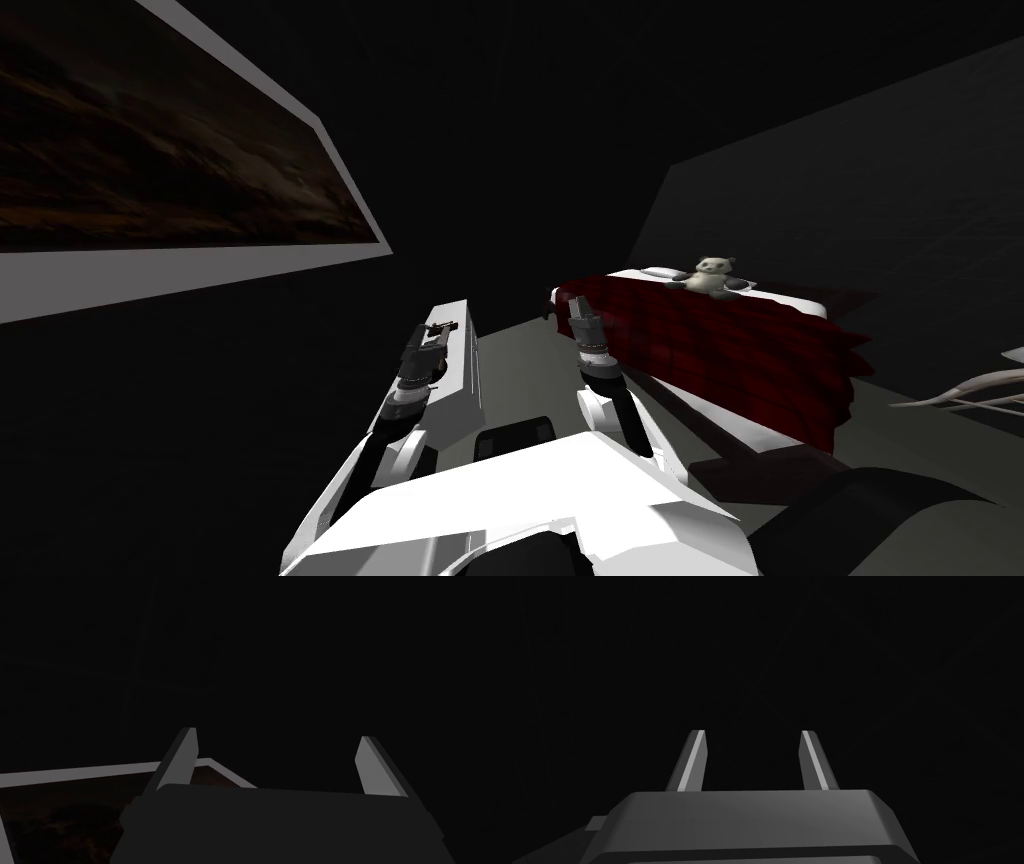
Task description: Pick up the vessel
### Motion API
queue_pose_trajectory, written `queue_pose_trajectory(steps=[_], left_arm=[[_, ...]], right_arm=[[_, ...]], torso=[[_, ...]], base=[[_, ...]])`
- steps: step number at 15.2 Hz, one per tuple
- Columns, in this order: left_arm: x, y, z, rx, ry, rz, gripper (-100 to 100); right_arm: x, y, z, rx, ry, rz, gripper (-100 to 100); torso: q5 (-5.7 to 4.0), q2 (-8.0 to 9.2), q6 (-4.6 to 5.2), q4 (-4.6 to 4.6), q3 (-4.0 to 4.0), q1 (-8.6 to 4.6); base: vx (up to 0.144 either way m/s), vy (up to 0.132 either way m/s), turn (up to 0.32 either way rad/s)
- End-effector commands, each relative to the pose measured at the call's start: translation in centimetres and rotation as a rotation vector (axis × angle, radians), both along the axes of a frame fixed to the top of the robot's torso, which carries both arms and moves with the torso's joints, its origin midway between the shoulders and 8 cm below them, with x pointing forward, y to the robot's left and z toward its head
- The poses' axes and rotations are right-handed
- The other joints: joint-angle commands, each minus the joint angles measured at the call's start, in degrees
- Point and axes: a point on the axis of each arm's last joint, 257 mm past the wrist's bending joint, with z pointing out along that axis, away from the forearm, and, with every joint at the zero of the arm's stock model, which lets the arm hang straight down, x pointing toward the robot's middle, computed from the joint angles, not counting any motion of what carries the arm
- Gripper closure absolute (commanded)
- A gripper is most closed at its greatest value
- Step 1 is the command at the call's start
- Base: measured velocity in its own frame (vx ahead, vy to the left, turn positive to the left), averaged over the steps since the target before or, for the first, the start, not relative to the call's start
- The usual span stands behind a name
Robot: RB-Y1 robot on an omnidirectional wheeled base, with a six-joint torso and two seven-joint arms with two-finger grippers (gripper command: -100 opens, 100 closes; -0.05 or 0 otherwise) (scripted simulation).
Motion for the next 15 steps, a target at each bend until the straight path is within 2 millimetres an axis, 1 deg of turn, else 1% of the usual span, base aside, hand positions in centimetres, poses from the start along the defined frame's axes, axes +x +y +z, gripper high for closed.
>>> queue_pose_trajectory(steps=[1, 2, 3, 4, 6, 7, 8, 9, 10, 11, 12, 13, 14, 15], left_arm=[[0.1, -0.6, -0.8, 0.025, 0.016, -0.041, -100], [0.3, -1.3, -1.7, 0.033, 0.034, -0.079, -100], [0.3, -1.3, -1.9, 0.050, 0.037, -0.085, -100], [0.5, -2.0, -2.9, 0.056, 0.057, -0.123, -100], [0.4, -2.0, -3.0, 0.076, 0.061, -0.130, -100], [0.6, -2.6, -4.2, 0.095, 0.085, -0.171, -100], [0.5, -2.6, -4.3, 0.103, 0.087, -0.174, -100], [0.7, -3.1, -5.5, 0.119, 0.112, -0.214, -100], [0.6, -3.1, -5.6, 0.131, 0.115, -0.217, -100], [0.7, -3.6, -6.8, 0.143, 0.141, -0.254, -100], [0.7, -3.5, -7.0, 0.159, 0.145, -0.258, -100], [0.7, -3.9, -8.2, 0.169, 0.172, -0.294, -100], [0.7, -3.7, -8.4, 0.189, 0.177, -0.298, -100], [0.7, -4.0, -9.7, 0.199, 0.206, -0.332, -100]], right_arm=[[0.0, 0.0, 0.0, 0.000, 0.000, 0.000, 0], [0.0, 0.0, 0.0, 0.000, 0.000, 0.000, 0], [0.0, 0.0, 0.0, 0.000, 0.000, 0.000, 0], [0.0, 0.0, 0.0, 0.000, 0.000, 0.000, 0], [0.0, 0.0, 0.0, 0.000, 0.000, 0.000, 0], [0.0, 0.0, 0.0, 0.000, 0.000, 0.000, 0], [0.0, 0.0, 0.0, 0.000, 0.000, 0.000, 0], [0.0, 0.0, 0.0, 0.000, 0.000, 0.000, 0], [0.0, 0.0, 0.0, 0.000, 0.000, 0.000, 0], [0.0, 0.0, 0.0, 0.000, 0.000, 0.000, 0], [0.0, 0.0, 0.0, 0.000, 0.000, 0.000, 0], [0.0, 0.0, 0.0, 0.000, 0.000, 0.000, 0], [0.0, 0.0, 0.0, 0.000, 0.000, 0.000, 0], [0.0, 0.0, 0.0, 0.000, 0.000, 0.000, 0]], torso=[[0.00, 0.00, 0.00, 0.00, 0.00, 0.00], [0.00, 0.00, -0.01, 0.00, 0.00, 0.00], [0.00, 0.00, 0.00, 0.00, 0.00, 0.00], [0.00, 0.00, 0.00, 0.00, 0.00, 0.00], [0.00, -0.01, 0.00, 0.00, -0.01, 0.00], [0.00, 0.00, -0.01, 0.00, 0.00, 0.01], [0.00, 0.00, -0.01, 0.00, 0.00, 0.01], [0.00, 0.00, -0.01, 0.00, 0.00, 0.01], [0.00, 0.00, 0.00, 0.00, 0.00, 0.00], [-0.01, 0.00, -0.01, 0.00, 0.00, 0.00], [0.00, -0.01, 0.00, 0.00, -0.01, -0.01], [-0.01, -0.01, -0.01, 0.00, -0.01, -0.01], [-0.01, -0.01, -0.01, 0.00, -0.01, -0.01], [0.00, -0.01, 0.00, 0.00, -0.01, 0.00]], base=[[0.003, -0.009, -0.003], [0.004, -0.010, -0.002], [0.005, -0.010, -0.003], [0.005, -0.009, -0.001], [0.004, -0.007, -0.004], [0.004, -0.007, -0.001], [0.004, -0.008, -0.001], [0.004, -0.010, -0.003], [0.004, -0.011, -0.005], [0.006, -0.012, -0.002], [0.006, -0.012, -0.006], [0.007, -0.011, -0.004], [0.006, -0.010, -0.002], [0.007, -0.011, -0.005]])
